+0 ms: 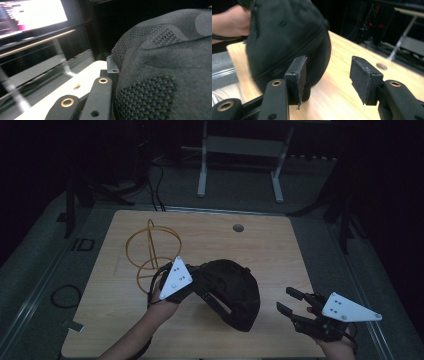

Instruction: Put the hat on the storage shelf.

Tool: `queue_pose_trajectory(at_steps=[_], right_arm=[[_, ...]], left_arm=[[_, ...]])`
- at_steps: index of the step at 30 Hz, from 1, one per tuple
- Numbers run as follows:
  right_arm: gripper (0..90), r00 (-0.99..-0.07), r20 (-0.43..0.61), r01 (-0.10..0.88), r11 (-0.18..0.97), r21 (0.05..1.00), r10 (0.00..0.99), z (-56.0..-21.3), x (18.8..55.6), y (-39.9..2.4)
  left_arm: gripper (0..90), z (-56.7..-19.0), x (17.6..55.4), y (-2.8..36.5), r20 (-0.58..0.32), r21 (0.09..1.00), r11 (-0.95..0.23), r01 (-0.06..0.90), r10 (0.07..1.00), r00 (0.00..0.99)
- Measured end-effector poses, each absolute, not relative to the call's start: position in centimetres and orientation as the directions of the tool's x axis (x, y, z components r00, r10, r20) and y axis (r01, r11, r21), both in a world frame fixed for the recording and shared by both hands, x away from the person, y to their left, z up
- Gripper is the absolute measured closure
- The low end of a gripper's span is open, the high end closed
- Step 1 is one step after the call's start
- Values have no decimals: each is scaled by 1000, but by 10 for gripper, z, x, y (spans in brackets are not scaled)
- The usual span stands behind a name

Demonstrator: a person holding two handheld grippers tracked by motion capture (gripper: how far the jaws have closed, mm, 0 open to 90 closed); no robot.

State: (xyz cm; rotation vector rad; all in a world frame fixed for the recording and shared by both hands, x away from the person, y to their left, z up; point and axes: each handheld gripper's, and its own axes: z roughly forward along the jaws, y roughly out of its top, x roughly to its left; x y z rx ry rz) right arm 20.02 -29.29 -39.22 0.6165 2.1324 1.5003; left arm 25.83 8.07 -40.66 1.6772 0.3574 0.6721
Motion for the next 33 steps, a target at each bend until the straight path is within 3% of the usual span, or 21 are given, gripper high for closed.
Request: queue_pose_trajectory(at_steps=[6, 13, 23, 26, 32, 33], right_arm=[[428, -859, -172, 4, 342, 940, 483, -375, 195, -265], [404, -911, -240, -96, 392, 915, 337, -366, 194, -229], [425, -903, -263, -108, 414, 904, 338, -368, 203, -218], [491, -903, -267, -112, 416, 903, 336, -368, 204, -217], [741, -911, -281, -126, 444, 887, 303, -370, 205, -210], [741, -911, -281, -126, 444, 887, 303, -370, 205, -210]], left_arm=[[900, -407, 262, 88, 187, 979, -155, -133, 416, 890], [900, -414, 266, 85, 122, 990, -115, -87, 349, 929], [900, -411, 264, 80, 111, 991, -107, -81, 318, 942], [900, -410, 264, 79, 103, 992, -102, -74, 315, 943], [900, -410, 265, 77, 111, 990, -121, -76, 317, 942], [900, -410, 265, 77, 111, 990, -121, -76, 317, 942]])
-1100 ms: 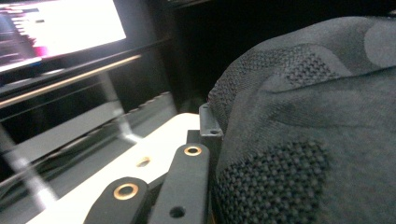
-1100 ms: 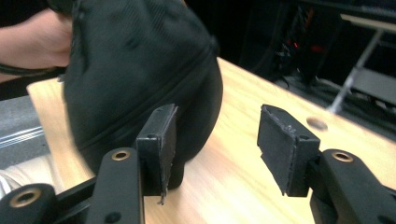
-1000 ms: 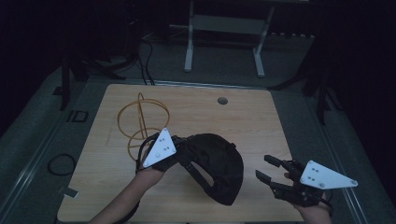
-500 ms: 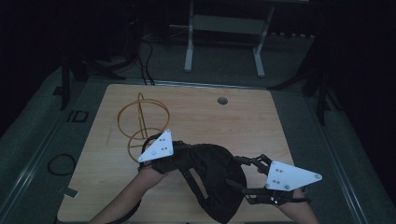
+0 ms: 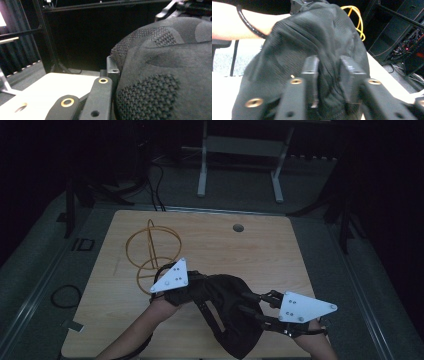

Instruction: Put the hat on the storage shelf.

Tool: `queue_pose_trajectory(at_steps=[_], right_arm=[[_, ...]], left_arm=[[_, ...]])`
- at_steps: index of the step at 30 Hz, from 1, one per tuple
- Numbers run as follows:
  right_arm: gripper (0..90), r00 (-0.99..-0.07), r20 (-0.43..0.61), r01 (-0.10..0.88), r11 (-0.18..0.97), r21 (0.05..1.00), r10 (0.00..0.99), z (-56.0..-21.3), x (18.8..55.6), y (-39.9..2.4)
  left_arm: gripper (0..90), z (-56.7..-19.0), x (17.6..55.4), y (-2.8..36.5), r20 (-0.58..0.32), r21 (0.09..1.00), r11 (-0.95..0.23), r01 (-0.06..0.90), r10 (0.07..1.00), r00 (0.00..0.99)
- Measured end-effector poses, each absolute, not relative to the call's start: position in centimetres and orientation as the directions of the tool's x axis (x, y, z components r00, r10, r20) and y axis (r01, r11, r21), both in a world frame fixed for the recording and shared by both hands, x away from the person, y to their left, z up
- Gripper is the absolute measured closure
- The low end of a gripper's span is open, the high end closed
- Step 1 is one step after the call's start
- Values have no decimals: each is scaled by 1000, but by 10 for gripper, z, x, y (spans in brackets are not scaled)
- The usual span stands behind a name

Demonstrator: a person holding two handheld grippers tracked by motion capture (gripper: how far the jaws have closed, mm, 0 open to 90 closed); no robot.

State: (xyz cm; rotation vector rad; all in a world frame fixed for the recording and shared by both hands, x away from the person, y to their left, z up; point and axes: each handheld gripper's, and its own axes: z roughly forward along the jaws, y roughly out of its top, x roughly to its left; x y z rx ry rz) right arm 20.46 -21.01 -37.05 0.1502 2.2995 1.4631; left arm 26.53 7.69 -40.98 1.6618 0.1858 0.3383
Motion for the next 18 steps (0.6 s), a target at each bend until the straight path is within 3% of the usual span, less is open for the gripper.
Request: queue_pose_trajectory(at_steps=[2, 14, 18], right_arm=[[856, -913, -264, -110, 435, 894, 310, -371, 205, -210], [876, -919, -195, -73, 336, 939, 343, -366, 203, -216], [876, -915, -173, -56, 310, 949, 364, -364, 203, -221]], left_arm=[[900, -411, 267, 78, 103, 990, -126, -66, 323, 941], [886, -412, 268, 78, 135, 983, -160, -85, 339, 931], [657, -408, 263, 80, 163, 977, -188, -97, 381, 910]])
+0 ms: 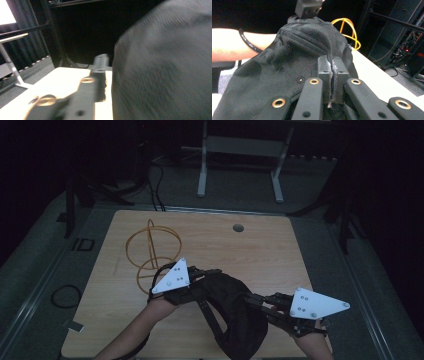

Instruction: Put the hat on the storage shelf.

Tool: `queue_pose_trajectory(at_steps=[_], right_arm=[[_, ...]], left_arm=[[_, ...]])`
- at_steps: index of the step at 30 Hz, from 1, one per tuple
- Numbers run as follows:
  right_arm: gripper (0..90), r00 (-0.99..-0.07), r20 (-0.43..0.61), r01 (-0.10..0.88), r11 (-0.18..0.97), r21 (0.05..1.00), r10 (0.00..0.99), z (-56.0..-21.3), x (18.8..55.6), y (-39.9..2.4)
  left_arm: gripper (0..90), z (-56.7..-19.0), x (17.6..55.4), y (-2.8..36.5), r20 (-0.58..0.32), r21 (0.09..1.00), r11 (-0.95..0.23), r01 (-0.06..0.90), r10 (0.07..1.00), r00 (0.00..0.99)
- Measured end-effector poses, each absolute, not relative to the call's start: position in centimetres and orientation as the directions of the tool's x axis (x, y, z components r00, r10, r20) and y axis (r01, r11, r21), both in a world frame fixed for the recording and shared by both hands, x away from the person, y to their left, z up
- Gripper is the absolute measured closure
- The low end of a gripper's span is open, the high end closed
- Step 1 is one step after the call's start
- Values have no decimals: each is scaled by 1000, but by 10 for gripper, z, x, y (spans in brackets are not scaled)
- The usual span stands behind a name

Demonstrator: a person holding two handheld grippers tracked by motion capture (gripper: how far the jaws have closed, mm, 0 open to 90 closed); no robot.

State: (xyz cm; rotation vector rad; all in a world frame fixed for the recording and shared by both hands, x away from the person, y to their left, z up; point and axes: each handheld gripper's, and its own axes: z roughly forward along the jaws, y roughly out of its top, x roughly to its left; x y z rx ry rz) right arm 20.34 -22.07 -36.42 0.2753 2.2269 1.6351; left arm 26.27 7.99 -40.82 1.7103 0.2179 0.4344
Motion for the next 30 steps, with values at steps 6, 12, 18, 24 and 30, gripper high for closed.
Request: queue_pose_trajectory(at_steps=[6, 12, 18, 24, 30], right_arm=[[876, -894, -172, -56, 279, 959, 413, -357, 206, -229], [876, -867, -156, -38, 249, 968, 474, -352, 213, -237], [875, -831, -159, -32, 239, 970, 533, -343, 227, -236], [875, -815, -162, -41, 223, 974, 557, -332, 239, -229], [875, -805, -161, -47, 209, 977, 571, -320, 252, -216]], left_arm=[[547, -403, 255, 86, 206, 965, -240, -106, 444, 872], [506, -407, 248, 104, 211, 961, -268, -75, 528, 822], [423, -421, 242, 126, 176, 960, -280, -9, 578, 796], [404, -435, 234, 141, 140, 958, -283, 47, 604, 785], [389, -454, 227, 155, 98, 956, -276, 103, 626, 774]])
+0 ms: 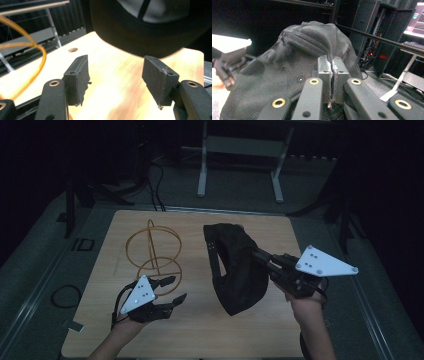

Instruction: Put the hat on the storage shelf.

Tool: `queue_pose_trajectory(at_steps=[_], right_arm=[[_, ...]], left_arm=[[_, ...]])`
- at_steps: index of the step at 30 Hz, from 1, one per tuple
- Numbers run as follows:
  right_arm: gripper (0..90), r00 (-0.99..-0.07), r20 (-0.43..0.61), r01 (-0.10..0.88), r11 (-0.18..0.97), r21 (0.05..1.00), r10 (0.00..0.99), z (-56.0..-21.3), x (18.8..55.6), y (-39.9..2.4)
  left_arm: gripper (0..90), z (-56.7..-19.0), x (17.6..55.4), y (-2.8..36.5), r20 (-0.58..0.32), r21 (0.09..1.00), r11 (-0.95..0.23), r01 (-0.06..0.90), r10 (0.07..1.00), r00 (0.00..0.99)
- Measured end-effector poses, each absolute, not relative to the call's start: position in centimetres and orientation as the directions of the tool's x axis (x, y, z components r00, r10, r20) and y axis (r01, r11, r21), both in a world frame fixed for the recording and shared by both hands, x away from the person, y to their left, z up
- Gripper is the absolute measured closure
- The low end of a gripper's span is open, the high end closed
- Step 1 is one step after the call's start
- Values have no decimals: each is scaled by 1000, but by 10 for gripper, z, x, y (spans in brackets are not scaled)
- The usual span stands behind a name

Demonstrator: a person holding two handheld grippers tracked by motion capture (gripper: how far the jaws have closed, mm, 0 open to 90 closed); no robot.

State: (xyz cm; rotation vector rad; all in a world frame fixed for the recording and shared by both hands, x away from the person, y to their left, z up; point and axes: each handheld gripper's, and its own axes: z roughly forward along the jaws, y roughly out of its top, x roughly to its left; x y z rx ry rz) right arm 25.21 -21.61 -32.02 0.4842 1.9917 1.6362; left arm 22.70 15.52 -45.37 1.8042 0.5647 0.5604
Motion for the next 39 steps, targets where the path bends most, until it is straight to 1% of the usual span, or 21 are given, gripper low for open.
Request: queue_pose_trajectory(at_steps=[3, 5, 6, 7, 12, 14, 17, 18, 19, 20, 21, 22, 24, 25, 28, 32, 35, 38, 39], right_arm=[[875, -800, -163, -50, 207, 977, 577, -317, 257, -211], [876, -797, -163, -52, 203, 978, 581, -312, 264, -203], [875, -799, -163, -51, 205, 977, 579, -310, 267, -200], [875, -800, -161, -50, 203, 978, 578, -309, 269, -197], [875, -800, -168, -58, 204, 977, 576, -302, 279, -186], [875, -800, -165, -57, 200, 978, 577, -297, 286, -178], [875, -799, -165, -58, 199, 978, 578, -294, 291, -172], [875, -796, -166, -56, 201, 978, 582, -292, 293, -169], [875, -798, -167, -56, 205, 977, 580, -290, 296, -164], [875, -798, -167, -56, 205, 977, 580, -290, 296, -164], [875, -796, -178, -61, 216, 974, 578, -287, 300, -156], [875, -796, -178, -61, 216, 974, 578, -287, 300, -156], [875, -797, -178, -61, 217, 974, 578, -285, 304, -149], [875, -802, -172, -56, 214, 975, 572, -284, 309, -143], [875, -804, -174, -52, 223, 973, 568, -283, 315, -132], [875, -811, -168, -42, 231, 972, 561, -283, 321, -120], [875, -825, -157, -27, 239, 971, 543, -287, 328, -101], [875, -831, -153, -20, 247, 969, 535, -290, 331, -91], [875, -840, -146, -10, 253, 967, 523, -293, 335, -81]], left_arm=[[363, -460, 225, 160, 82, 955, -271, 123, 636, 767], [333, -467, 223, 165, 70, 952, -270, 141, 645, 761], [316, -473, 222, 171, 55, 950, -266, 165, 658, 751], [306, -473, 222, 171, 55, 950, -266, 165, 658, 751], [279, -490, 216, 184, 21, 947, -247, 206, 687, 726], [247, -499, 213, 189, 22, 942, -252, 223, 706, 708], [173, -506, 211, 193, 14, 937, -249, 243, 726, 688], [173, -511, 209, 196, 10, 938, -240, 249, 738, 674], [144, -511, 209, 196, 10, 938, -240, 249, 738, 674], [144, -516, 209, 199, 12, 937, -237, 257, 756, 654], [40, -522, 208, 203, 1, 931, -234, 282, 772, 636], [25, -522, 208, 203, 1, 931, -234, 282, 772, 636], [24, -527, 207, 206, -1, 926, -233, 297, 787, 617], [24, -532, 205, 207, 14, 922, -243, 302, 799, 601], [24, -535, 204, 208, 22, 921, -248, 300, 802, 597], [24, -540, 203, 209, 9, 924, -233, 302, 805, 594], [25, -542, 203, 212, -8, 931, -207, 300, 811, 585], [25, -543, 203, 214, -6, 931, -207, 301, 815, 580], [25, -545, 203, 215, -3, 930, -211, 302, 816, 578]])
